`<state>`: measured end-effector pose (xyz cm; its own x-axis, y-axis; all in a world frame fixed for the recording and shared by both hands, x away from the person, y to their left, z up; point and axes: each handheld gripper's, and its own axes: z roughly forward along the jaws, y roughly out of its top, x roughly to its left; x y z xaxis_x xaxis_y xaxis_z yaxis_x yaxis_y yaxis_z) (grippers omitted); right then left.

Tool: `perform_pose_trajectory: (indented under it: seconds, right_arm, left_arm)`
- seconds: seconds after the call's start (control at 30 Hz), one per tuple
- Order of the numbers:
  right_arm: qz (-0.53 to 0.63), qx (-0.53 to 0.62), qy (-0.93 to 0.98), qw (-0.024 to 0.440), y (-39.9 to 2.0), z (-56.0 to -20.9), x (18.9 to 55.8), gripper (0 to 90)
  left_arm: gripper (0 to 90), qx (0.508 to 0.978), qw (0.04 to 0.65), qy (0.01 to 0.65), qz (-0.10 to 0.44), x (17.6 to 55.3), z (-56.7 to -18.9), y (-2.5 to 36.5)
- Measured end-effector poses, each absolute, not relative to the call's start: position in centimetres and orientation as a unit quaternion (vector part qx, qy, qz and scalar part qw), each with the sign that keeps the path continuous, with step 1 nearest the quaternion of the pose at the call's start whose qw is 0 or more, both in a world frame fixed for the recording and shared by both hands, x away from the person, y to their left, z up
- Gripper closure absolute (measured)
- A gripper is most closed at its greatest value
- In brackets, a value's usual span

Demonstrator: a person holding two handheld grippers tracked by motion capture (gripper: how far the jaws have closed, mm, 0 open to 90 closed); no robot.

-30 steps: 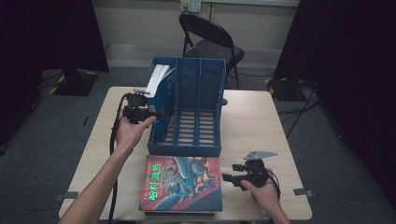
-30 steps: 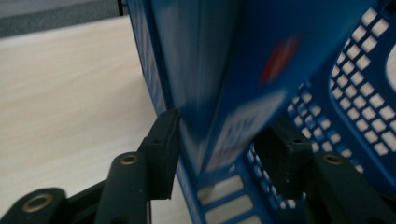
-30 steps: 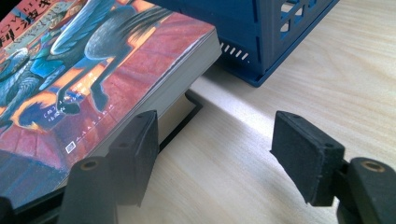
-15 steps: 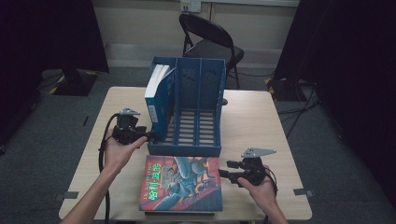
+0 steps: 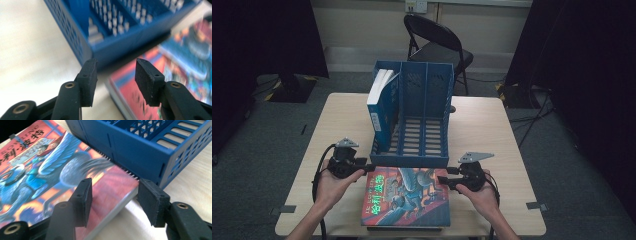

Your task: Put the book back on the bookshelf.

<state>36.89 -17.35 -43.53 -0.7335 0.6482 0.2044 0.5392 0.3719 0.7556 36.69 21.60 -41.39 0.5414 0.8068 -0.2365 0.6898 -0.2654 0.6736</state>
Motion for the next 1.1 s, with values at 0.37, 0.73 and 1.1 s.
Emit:
perform_pose_trajectory:
  seconds: [0.37, 0.73, 1.1]
  right_arm:
    - [0.443, 0.354, 0.822, 0.064, -16.1, -44.1, 37.8, 40.6]
    - [0.430, 0.335, 0.834, 0.088, -16.5, -43.3, 36.4, 53.1]
    - [0.428, 0.326, 0.839, 0.082, -17.3, -43.3, 33.5, 56.2]
  left_arm:
    - [60.1, 0.801, 0.394, 0.445, 0.067, 35.0, -42.6, 21.6]
    - [60.8, 0.791, 0.423, 0.436, 0.065, 34.7, -43.4, 21.8]
    - [58.5, 0.797, 0.426, 0.421, 0.082, 34.4, -43.5, 20.9]
